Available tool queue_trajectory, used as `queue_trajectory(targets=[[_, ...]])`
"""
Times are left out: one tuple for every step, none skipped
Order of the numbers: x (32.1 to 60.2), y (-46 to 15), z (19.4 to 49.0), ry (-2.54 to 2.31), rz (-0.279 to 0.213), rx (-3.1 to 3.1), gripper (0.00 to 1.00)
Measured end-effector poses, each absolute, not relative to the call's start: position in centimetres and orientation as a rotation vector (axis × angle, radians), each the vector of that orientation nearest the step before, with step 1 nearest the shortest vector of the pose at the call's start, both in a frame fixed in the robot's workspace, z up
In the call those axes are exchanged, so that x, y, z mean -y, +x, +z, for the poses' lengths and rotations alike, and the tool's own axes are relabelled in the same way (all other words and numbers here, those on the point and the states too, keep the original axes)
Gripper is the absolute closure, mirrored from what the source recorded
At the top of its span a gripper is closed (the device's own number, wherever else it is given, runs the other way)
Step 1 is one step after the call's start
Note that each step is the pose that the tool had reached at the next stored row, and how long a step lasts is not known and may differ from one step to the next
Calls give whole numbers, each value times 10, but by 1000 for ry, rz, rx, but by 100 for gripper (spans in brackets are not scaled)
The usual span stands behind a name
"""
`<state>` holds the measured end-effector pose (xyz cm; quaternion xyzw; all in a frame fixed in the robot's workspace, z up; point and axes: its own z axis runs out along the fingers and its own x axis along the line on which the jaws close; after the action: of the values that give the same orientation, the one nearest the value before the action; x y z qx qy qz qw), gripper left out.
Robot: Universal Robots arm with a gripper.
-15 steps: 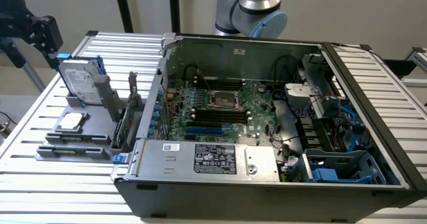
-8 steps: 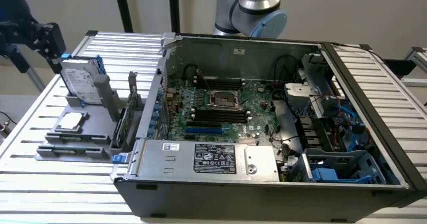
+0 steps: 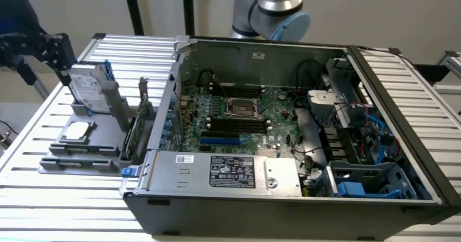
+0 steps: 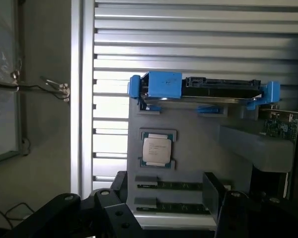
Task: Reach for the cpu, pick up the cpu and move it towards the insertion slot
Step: 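Pick up the cpu and move it towards the insertion slot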
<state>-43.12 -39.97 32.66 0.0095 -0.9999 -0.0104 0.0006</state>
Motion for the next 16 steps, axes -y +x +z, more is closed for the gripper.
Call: queue_trajectory(targets=[[400, -431, 325, 30, -33, 3140, 29], [400, -431, 323, 30, -33, 3140, 29], [400, -431, 321, 30, -33, 3140, 29], [400, -431, 319, 30, -33, 3140, 29], [400, -431, 318, 30, -33, 3140, 29], [400, -430, 316, 30, -33, 3140, 29], [400, -430, 314, 30, -33, 3140, 29], [400, -430, 312, 30, -33, 3140, 29], [400, -430, 310, 30, -33, 3140, 29], [400, -430, 308, 30, -33, 3140, 29], [401, -430, 307, 30, -33, 3140, 29], [401, -430, 305, 30, -33, 3140, 29], [401, -430, 303, 30, -33, 3140, 29], [401, -430, 301, 30, -33, 3140, 29], [401, -430, 299, 30, -33, 3140, 29], [401, -430, 298, 30, -33, 3140, 29]])
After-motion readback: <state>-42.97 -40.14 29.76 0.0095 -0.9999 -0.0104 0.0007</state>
